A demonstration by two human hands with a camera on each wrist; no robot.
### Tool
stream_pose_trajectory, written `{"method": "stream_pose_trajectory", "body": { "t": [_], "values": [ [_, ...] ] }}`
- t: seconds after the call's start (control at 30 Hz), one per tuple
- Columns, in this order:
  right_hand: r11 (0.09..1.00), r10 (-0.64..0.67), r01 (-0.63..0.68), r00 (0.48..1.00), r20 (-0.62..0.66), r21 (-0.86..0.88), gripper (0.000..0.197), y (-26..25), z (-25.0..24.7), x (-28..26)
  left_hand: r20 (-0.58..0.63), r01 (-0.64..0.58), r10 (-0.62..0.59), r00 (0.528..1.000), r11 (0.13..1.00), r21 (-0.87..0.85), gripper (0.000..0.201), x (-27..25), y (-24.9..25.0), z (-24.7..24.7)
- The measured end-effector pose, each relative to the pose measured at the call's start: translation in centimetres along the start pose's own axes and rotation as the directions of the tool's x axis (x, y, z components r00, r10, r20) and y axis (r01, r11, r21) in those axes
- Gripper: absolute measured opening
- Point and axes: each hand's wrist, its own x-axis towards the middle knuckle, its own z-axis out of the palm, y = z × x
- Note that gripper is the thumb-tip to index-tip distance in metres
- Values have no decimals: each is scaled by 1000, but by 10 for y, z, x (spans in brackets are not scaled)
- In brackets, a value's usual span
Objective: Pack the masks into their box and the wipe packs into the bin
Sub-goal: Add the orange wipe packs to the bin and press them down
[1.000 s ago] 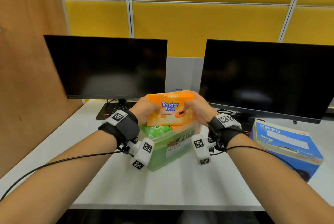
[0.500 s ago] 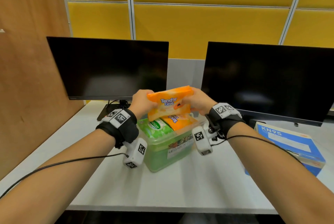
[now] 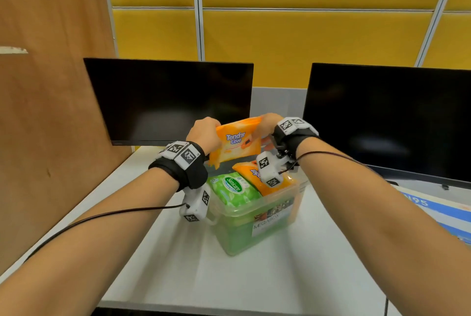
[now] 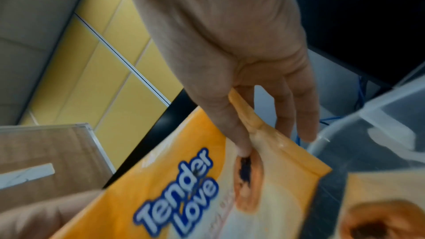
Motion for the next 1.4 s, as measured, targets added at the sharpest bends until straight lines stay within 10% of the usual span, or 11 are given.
{"method": "stream_pose_trajectory", "body": {
  "t": [0.17,0.6,0.73,0.97,1.27,1.4],
  "values": [
    [998,62,-65,993,104,21,71,15,-4,16,106,-56,48,993,995,76,12,4,3,3],
    [958,-28,18,999,-33,-287,26,-4,23,-11,284,-117,30,958,948,296,8,3,-10,15],
    [951,-1,17,999,51,-308,32,11,29,-11,414,-172,51,909,950,259,38,-2,-7,20],
    [922,34,0,996,82,-388,36,13,38,-15,394,-255,146,907,937,240,19,-2,5,14],
    [928,69,1,982,174,-371,52,1,29,-53,618,-291,2,786,884,367,32,-6,0,27],
    [972,113,-61,969,222,-226,54,5,18,-51,545,-335,103,832,877,345,39,-11,0,26]
  ]
}}
